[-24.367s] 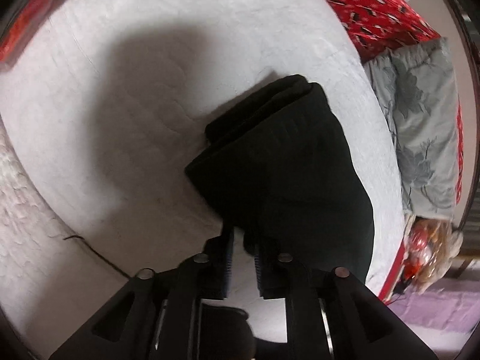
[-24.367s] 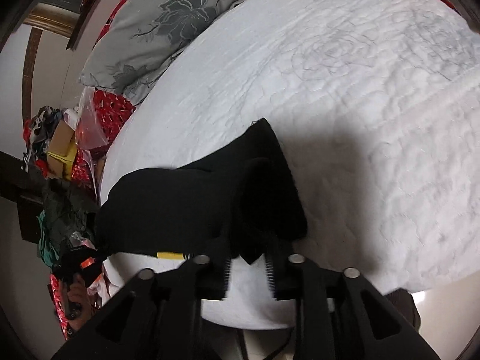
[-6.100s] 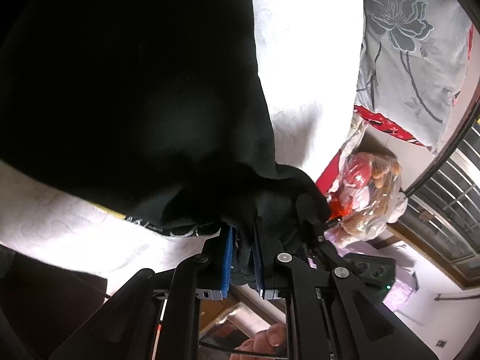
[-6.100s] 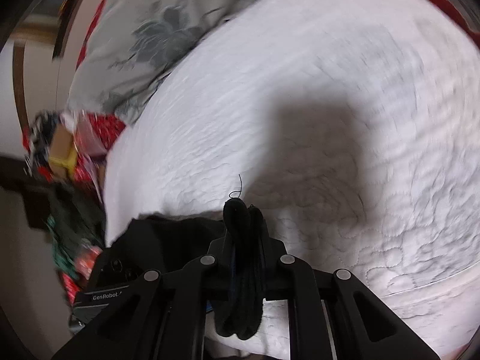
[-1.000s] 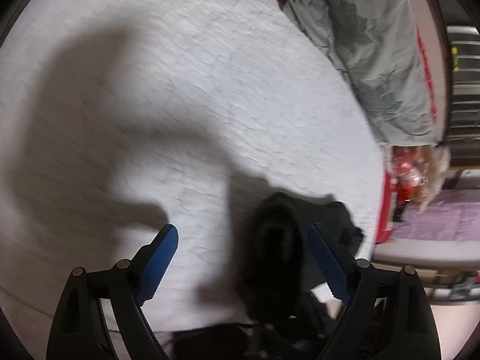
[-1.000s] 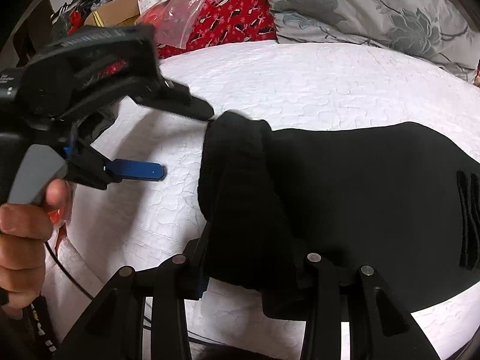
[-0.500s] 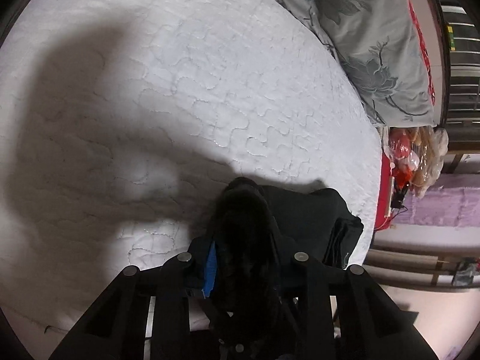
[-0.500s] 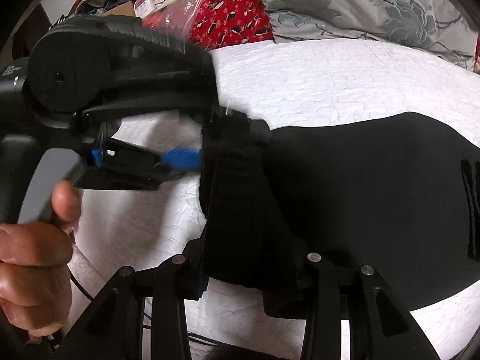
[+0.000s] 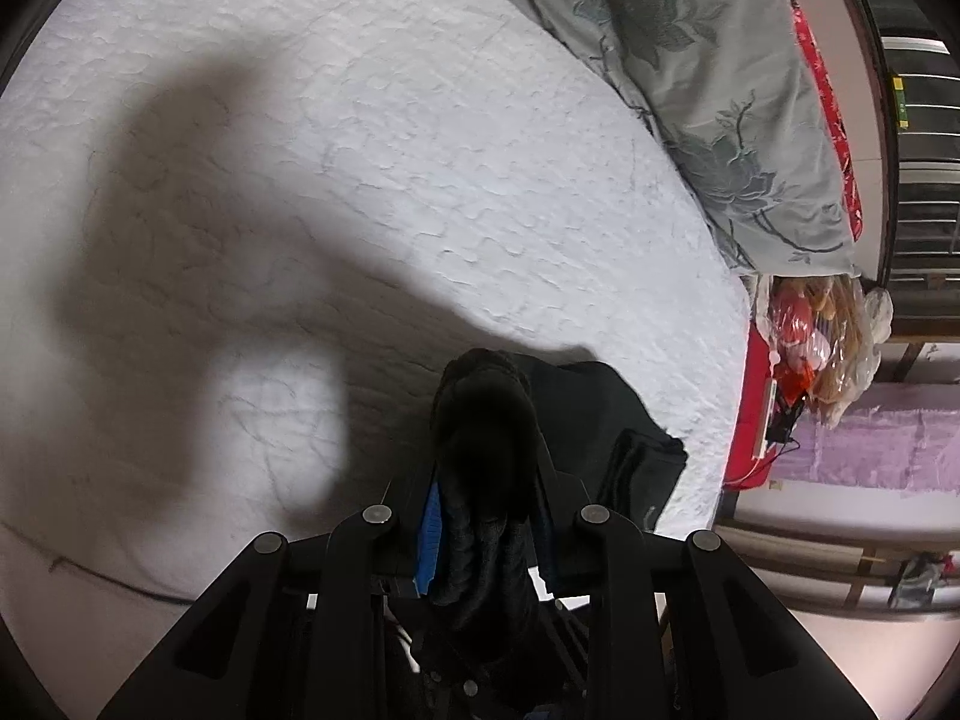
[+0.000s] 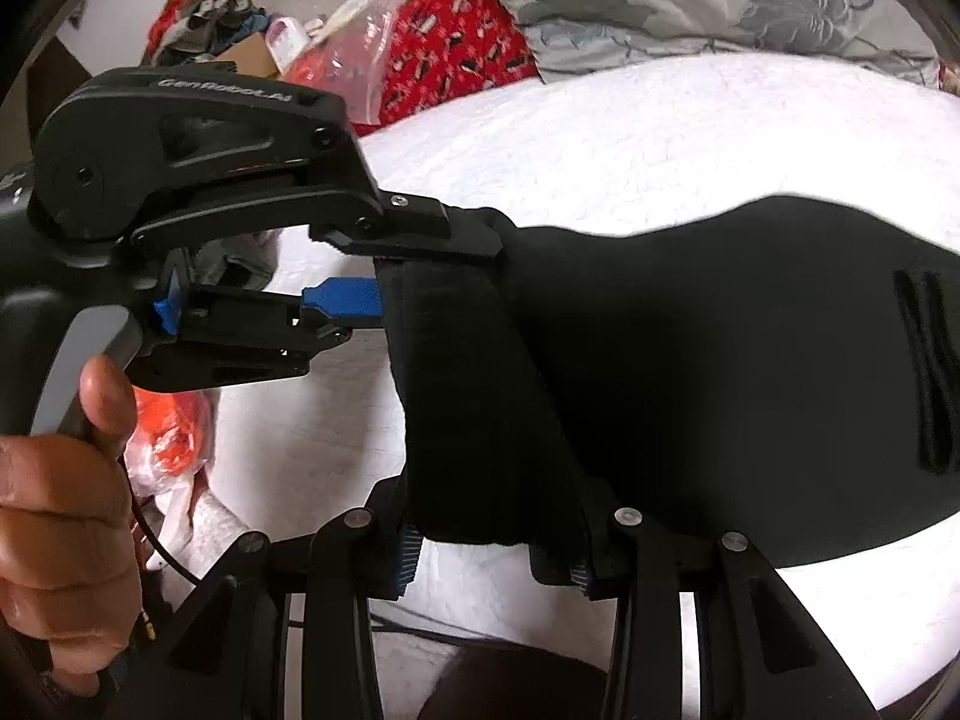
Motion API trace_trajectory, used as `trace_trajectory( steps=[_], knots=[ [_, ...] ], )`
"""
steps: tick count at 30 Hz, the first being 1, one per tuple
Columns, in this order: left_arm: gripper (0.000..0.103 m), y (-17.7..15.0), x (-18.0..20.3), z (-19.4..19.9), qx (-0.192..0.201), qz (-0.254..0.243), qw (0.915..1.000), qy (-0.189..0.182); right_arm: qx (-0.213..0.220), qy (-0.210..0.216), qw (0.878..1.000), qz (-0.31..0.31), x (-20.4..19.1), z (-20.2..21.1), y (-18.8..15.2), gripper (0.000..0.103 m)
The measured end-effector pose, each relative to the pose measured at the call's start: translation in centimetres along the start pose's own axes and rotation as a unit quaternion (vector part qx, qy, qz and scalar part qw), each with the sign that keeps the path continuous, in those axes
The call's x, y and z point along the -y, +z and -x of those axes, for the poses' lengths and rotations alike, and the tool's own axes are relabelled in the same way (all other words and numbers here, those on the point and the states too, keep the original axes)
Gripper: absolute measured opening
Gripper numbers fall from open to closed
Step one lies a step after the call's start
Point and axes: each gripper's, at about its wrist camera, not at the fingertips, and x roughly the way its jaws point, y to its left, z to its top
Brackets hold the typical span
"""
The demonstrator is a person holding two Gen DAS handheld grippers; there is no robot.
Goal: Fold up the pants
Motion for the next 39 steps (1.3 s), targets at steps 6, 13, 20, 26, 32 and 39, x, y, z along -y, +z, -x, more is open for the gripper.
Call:
trace_trajectory(
  steps=[6,13,20,26,32,39],
  knots=[
    [0.024,-2.1,3.8,1.0,0.008,-0.002,0.9999,-0.009,0.031,0.011,0.999,0.002,1.7,3.6,0.1,0.038],
    [0.024,-5.1,11.7,-1.8,-0.004,-0.051,0.9987,0.007,0.065,0.022,0.997,-0.033,7.5,8.6,0.2,0.038],
    [0.024,-7.2,20.5,-10.3,-0.044,-0.100,0.9927,0.053,0.081,0.034,0.987,-0.131,16.6,11.8,-0.5,0.039],
    [0.025,-7.9,23.8,-17.5,-0.073,-0.117,0.9838,0.114,0.060,0.054,0.973,-0.218,23.5,11.7,-1.8,0.042],
    [0.049,-7.3,24.8,-19.9,-0.082,-0.127,0.9809,0.123,0.056,0.075,0.960,-0.263,26.5,11.1,-2.7,0.047],
    [0.064,-7.2,23.3,-17.0,-0.069,-0.120,0.9871,0.081,0.060,0.086,0.952,-0.289,28.0,12.4,-2.3,0.056]
  ],
)
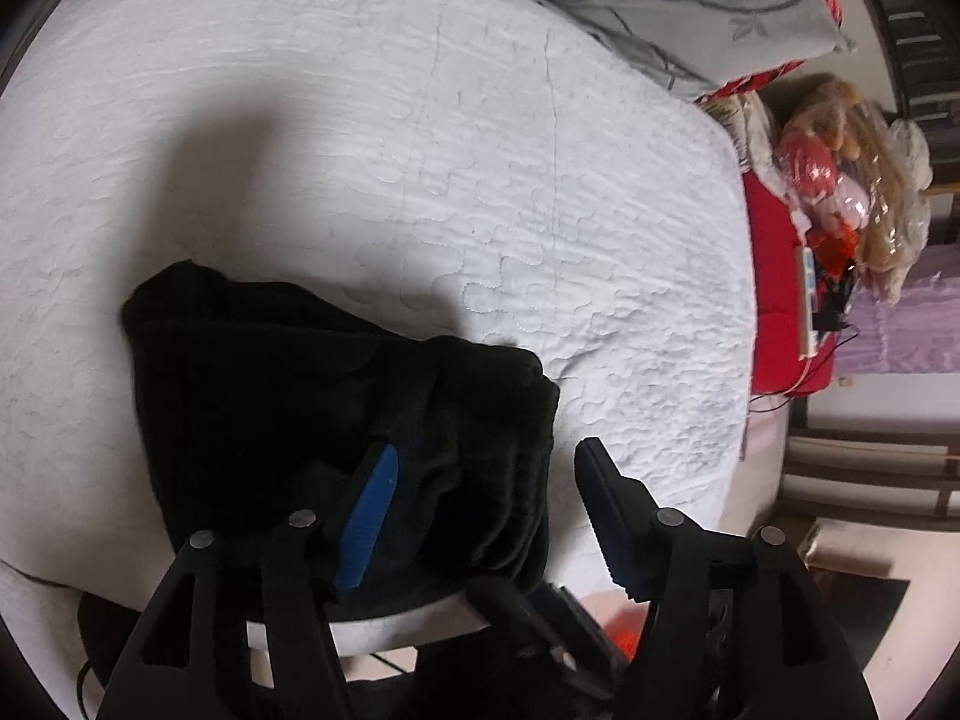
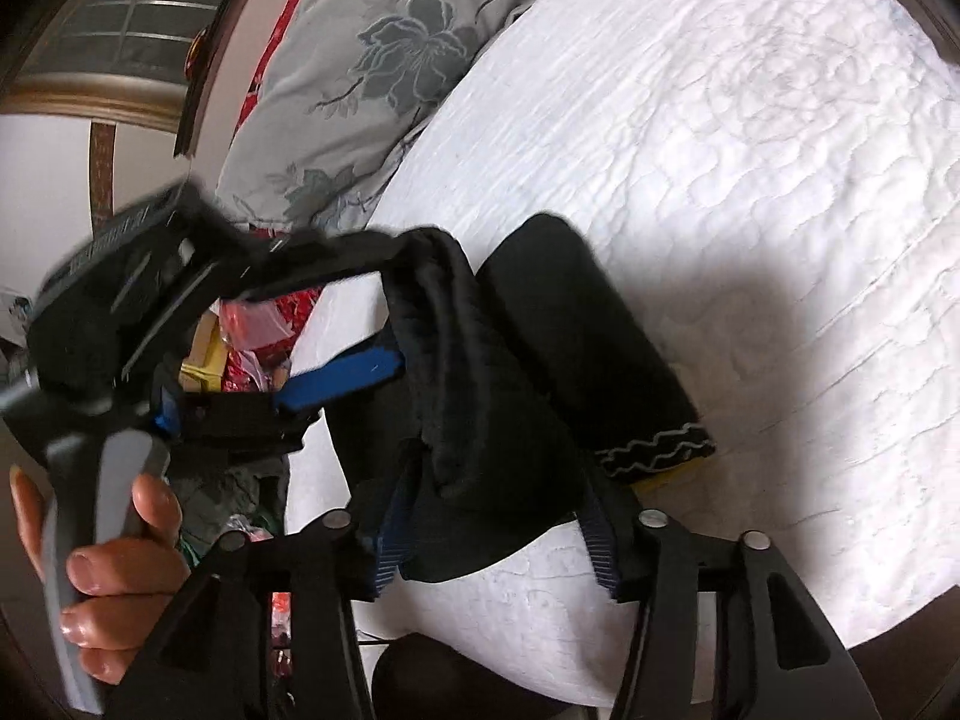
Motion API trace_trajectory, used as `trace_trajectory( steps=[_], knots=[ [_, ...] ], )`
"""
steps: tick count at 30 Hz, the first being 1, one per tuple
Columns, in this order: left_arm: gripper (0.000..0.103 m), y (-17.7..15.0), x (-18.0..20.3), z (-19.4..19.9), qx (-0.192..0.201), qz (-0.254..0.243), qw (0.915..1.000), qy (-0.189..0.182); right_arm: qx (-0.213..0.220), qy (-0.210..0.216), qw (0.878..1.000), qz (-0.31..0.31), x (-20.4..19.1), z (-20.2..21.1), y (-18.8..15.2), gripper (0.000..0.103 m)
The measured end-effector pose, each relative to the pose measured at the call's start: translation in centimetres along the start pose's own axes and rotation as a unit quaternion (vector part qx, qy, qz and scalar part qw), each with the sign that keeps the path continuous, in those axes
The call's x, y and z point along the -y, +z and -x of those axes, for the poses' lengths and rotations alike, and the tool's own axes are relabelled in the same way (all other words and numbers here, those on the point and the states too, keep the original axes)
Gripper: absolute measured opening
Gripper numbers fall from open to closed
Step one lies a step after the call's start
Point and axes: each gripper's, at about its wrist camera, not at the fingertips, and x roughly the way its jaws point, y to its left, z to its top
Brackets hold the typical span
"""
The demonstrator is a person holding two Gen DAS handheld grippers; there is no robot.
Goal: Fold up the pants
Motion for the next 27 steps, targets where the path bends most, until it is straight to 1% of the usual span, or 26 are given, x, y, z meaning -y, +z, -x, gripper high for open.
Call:
trace_trajectory(
  steps=[2,4,6,7,8,9,10,11,13,17,20,22,23,24,25,26,27],
  knots=[
    [0.067,-0.5,-1.3,1.1,0.009,0.006,0.9999,-0.008,0.001,-0.001,1.000,-0.007,0.5,0.8,0.3,0.057],
    [0.068,-1.0,-3.1,2.7,0.031,0.016,0.9993,-0.013,0.014,-0.002,1.000,-0.019,1.1,2.2,0.7,0.058],
    [0.069,-1.5,-5.5,4.4,0.059,0.029,0.9977,-0.018,0.037,-0.006,0.999,-0.023,1.4,3.5,1.2,0.059],
    [0.070,-1.7,-6.5,5.0,0.070,0.034,0.9968,-0.017,0.049,-0.012,0.999,-0.020,1.3,4.1,1.5,0.063],
    [0.073,-1.8,-7.7,5.7,0.083,0.042,0.9955,-0.015,0.055,-0.016,0.998,-0.016,1.1,4.2,1.8,0.067],
    [0.075,-2.0,-8.9,6.2,0.095,0.053,0.9940,-0.009,0.059,-0.020,0.998,-0.011,0.8,4.3,2.0,0.068],
    [0.076,-2.1,-10.0,6.4,0.100,0.064,0.9929,-0.007,0.061,-0.020,0.998,-0.003,0.4,4.2,2.4,0.068],
    [0.076,-2.2,-10.6,6.5,0.100,0.070,0.9925,-0.009,0.058,-0.021,0.998,0.003,0.0,3.9,2.6,0.070],
    [0.076,-2.4,-12.1,6.1,0.091,0.091,0.9913,-0.025,0.048,-0.029,0.998,0.029,-1.4,2.6,3.4,0.070],
    [0.076,-2.5,-13.2,5.1,0.081,0.100,0.9909,-0.040,0.033,-0.047,0.996,0.070,-3.3,-0.1,4.8,0.072],
    [0.080,-1.9,-13.7,3.8,0.078,0.105,0.9890,-0.068,0.020,-0.062,0.994,0.088,-4.3,-2.2,5.7,0.073],
    [0.081,-1.2,-13.8,2.8,0.077,0.107,0.9887,-0.072,0.013,-0.069,0.992,0.103,-4.7,-3.2,5.8,0.073],
    [0.079,-0.9,-13.9,2.1,0.075,0.107,0.9892,-0.067,0.010,-0.078,0.990,0.119,-5.0,-4.0,5.9,0.073],
    [0.066,-0.3,-13.9,1.3,0.074,0.105,0.9904,-0.051,0.011,-0.088,0.988,0.129,-5.0,-4.3,5.9,0.064],
    [0.057,0.1,-13.7,1.0,0.074,0.101,0.9914,-0.036,0.008,-0.094,0.986,0.137,-5.1,-4.7,6.2,0.034],
    [0.052,0.5,-13.3,0.7,0.074,0.100,0.9920,-0.025,0.000,-0.092,0.987,0.132,-4.9,-4.9,6.5,0.023],
    [0.052,0.8,-12.9,0.6,0.078,0.098,0.9920,-0.014,-0.003,-0.077,0.990,0.115,-4.5,-4.7,7.0,0.023]
  ],
)
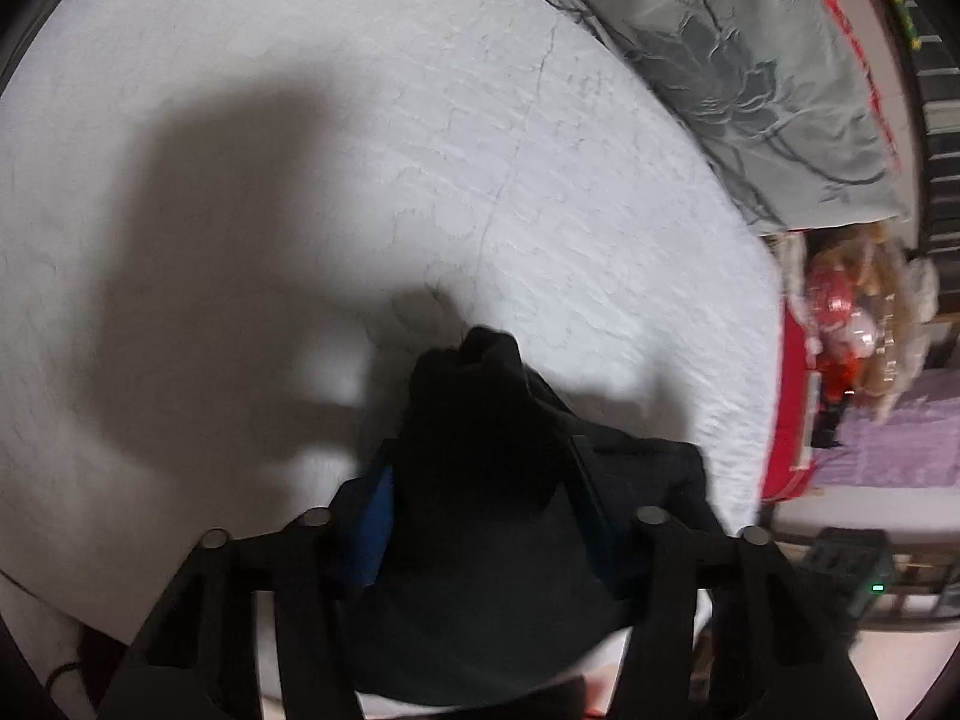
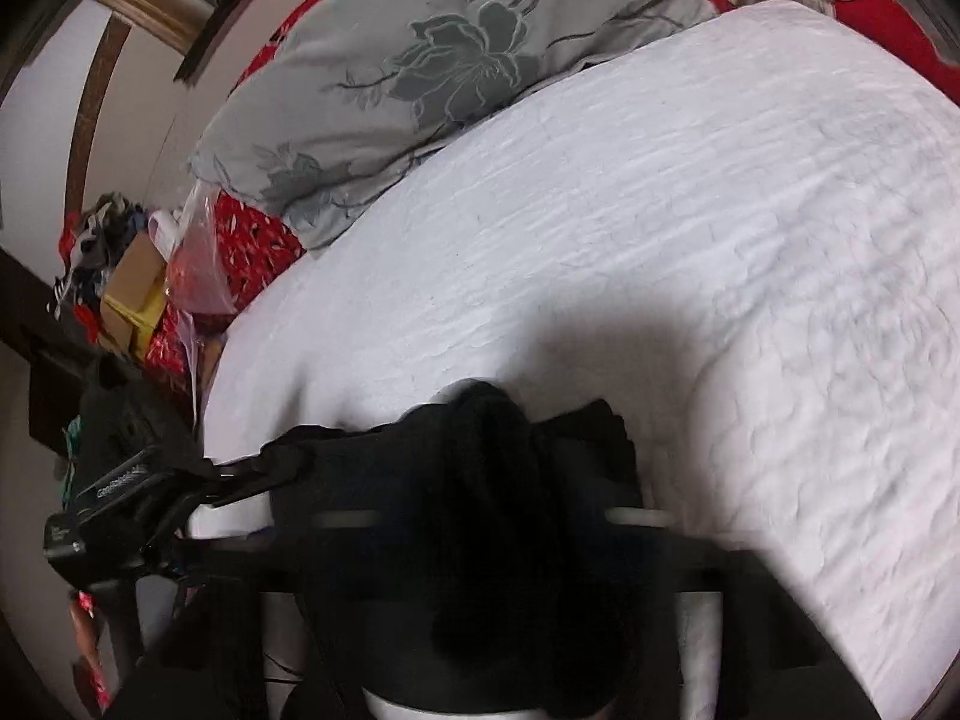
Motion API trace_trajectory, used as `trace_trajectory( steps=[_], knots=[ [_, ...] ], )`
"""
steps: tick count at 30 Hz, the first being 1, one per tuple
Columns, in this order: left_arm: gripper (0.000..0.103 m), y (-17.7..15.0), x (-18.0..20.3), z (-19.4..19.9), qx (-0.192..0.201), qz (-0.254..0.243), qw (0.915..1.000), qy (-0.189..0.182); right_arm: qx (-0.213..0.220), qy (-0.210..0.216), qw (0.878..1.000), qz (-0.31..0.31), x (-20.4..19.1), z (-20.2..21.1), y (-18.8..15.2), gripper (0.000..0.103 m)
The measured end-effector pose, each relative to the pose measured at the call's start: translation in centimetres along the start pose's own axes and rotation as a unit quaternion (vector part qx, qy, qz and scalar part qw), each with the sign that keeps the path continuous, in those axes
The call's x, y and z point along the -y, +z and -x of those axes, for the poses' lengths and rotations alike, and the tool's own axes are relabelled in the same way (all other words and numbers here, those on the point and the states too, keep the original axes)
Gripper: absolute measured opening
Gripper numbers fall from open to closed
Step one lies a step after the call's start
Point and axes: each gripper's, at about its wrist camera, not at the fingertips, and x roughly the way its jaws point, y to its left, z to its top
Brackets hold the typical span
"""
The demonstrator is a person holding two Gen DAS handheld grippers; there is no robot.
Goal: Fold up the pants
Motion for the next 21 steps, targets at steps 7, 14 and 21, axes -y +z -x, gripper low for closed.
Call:
trace_trajectory(
  steps=[7,14,21],
  knots=[
    [0.056,0.4,1.0,-2.0,0.009,-0.022,0.9988,0.042,0.016,0.048,0.993,-0.108,5.4,-0.4,-0.5,0.020],
    [0.068,-1.5,0.6,1.6,0.017,-0.021,0.9996,-0.003,0.009,0.085,0.992,-0.095,4.8,2.7,-0.4,0.053],
    [0.074,-6.5,-0.4,2.0,0.006,-0.023,0.9996,-0.014,0.005,0.000,1.000,0.007,2.3,3.2,-2.9,0.064]
  ],
)
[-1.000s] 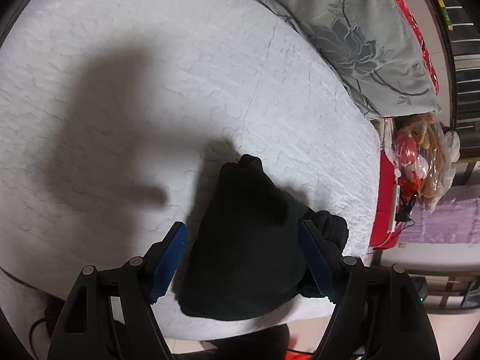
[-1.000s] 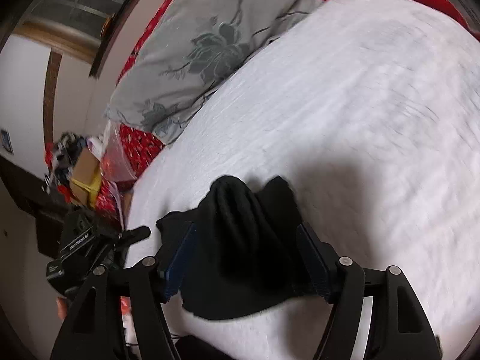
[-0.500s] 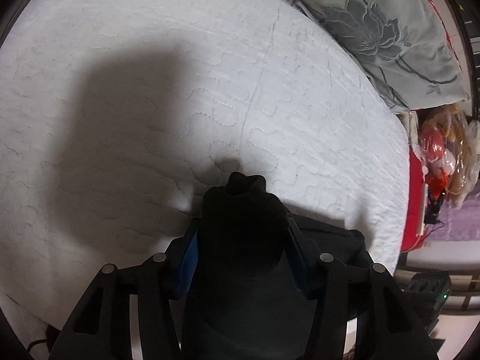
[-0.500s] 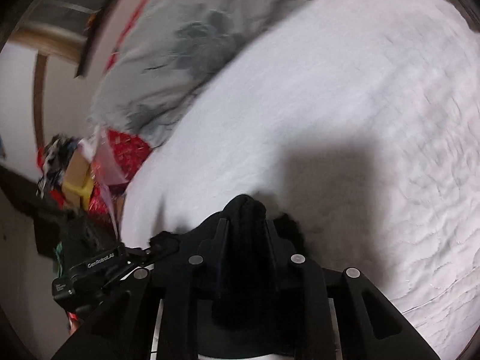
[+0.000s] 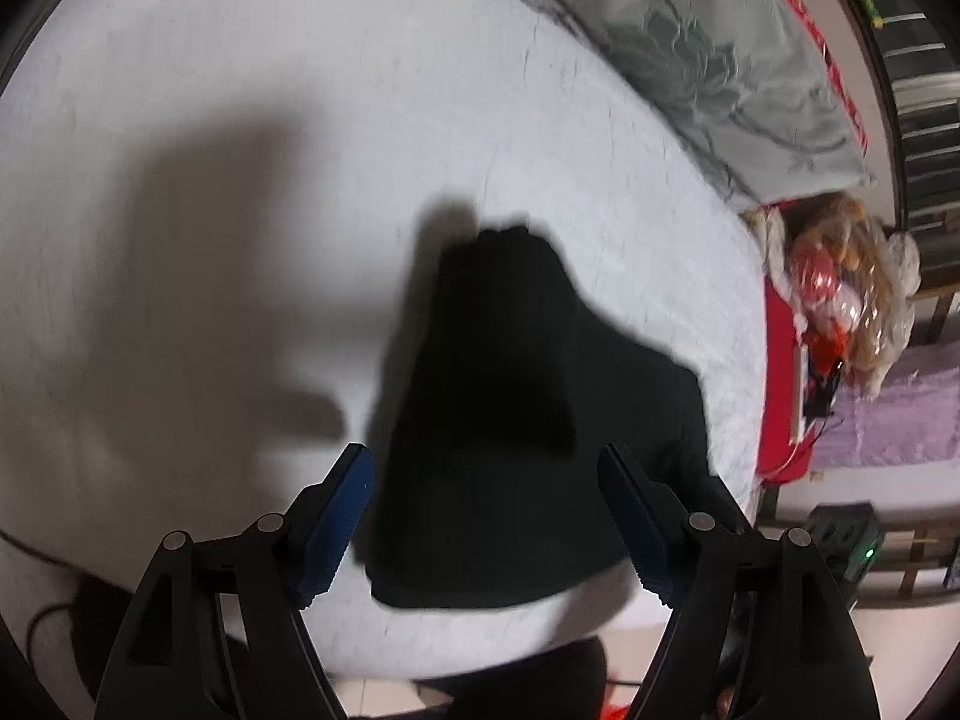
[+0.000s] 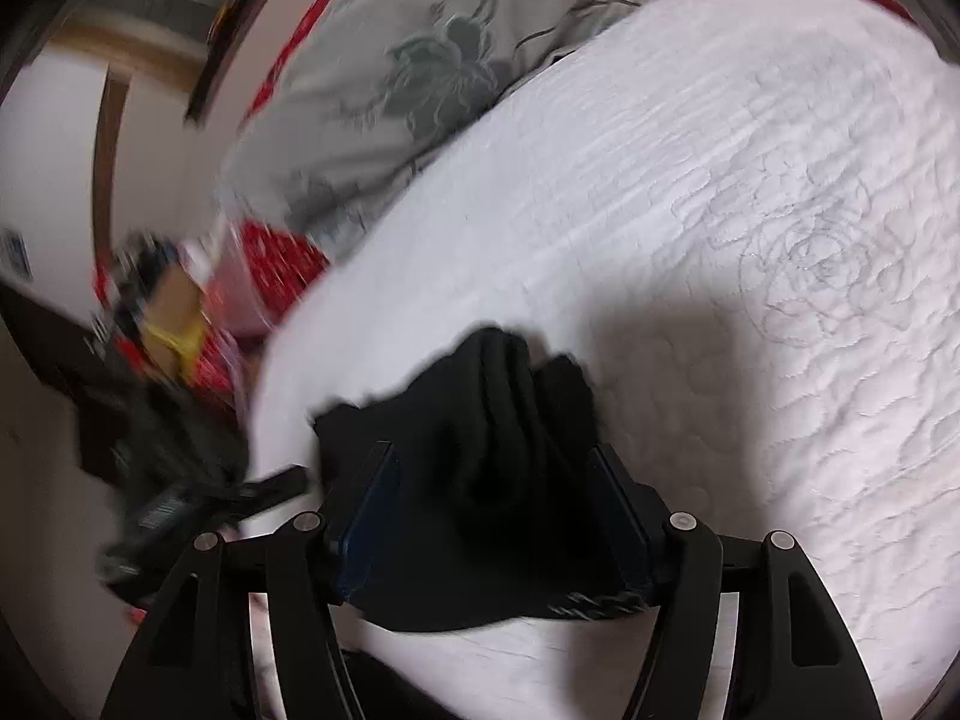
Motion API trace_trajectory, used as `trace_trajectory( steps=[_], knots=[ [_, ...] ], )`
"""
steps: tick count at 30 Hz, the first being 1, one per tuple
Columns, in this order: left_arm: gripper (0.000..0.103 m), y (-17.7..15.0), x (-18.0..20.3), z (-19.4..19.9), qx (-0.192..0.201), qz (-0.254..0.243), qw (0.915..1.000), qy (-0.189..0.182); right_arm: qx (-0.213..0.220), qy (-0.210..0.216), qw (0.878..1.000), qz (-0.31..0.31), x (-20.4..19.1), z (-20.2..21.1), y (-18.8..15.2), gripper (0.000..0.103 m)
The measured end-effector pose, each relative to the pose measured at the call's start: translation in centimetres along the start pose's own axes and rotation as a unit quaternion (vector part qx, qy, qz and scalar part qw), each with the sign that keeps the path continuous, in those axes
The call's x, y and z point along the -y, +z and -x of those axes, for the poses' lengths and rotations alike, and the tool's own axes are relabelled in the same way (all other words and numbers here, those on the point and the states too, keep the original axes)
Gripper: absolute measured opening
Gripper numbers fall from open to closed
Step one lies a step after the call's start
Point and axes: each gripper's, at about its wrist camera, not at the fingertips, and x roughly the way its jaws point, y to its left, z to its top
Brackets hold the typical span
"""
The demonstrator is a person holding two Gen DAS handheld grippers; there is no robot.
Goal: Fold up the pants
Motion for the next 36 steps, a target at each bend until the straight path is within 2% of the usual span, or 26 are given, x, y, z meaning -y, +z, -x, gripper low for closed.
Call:
trace_trajectory(
  steps=[1,2,5,7,10,16,20,26,29,34,36],
  knots=[
    [0.072,-0.6,0.2,-0.5,-0.007,-0.005,0.9999,0.010,-0.003,-0.005,1.000,0.007,-0.2,-0.1,-0.3,0.048],
    [0.063,-0.9,0.2,-0.6,-0.008,-0.009,0.9998,0.017,-0.011,-0.009,1.000,0.008,-0.2,-0.3,-0.6,0.029],
    [0.061,-1.8,0.0,-1.1,-0.006,-0.008,0.9994,0.034,0.001,0.032,0.998,-0.046,1.6,0.9,-1.5,0.024],
    [0.061,-1.9,-0.7,-2.3,-0.022,0.006,0.9990,0.039,0.004,0.039,0.996,-0.080,3.1,1.0,-2.3,0.024],
    [0.061,-1.9,-0.3,-2.5,-0.020,0.004,0.9990,0.040,-0.006,0.055,0.990,-0.130,5.6,-0.1,-3.3,0.024],
    [0.059,-2.8,1.9,-0.7,0.018,-0.036,0.9969,0.068,-0.008,0.052,0.992,-0.117,4.1,1.2,-2.4,0.041],
    [0.067,-3.6,4.3,1.0,0.053,-0.065,0.9926,0.088,0.009,0.045,0.992,-0.115,3.4,2.3,-1.9,0.053],
    [0.076,-4.7,7.1,1.7,0.081,-0.091,0.9865,0.109,0.018,0.009,0.996,-0.082,1.9,2.7,-0.9,0.058],
    [0.077,-5.1,6.3,2.6,0.079,-0.090,0.9869,0.108,0.018,-0.003,0.997,-0.074,1.5,2.3,-0.3,0.063],
    [0.077,-3.2,5.6,3.5,0.083,-0.086,0.9859,0.118,0.008,-0.015,0.997,-0.069,1.6,1.2,0.8,0.063],
    [0.079,-1.9,5.0,4.1,0.090,-0.070,0.9874,0.110,0.006,-0.017,0.998,-0.068,1.7,0.8,1.2,0.063]
  ],
)
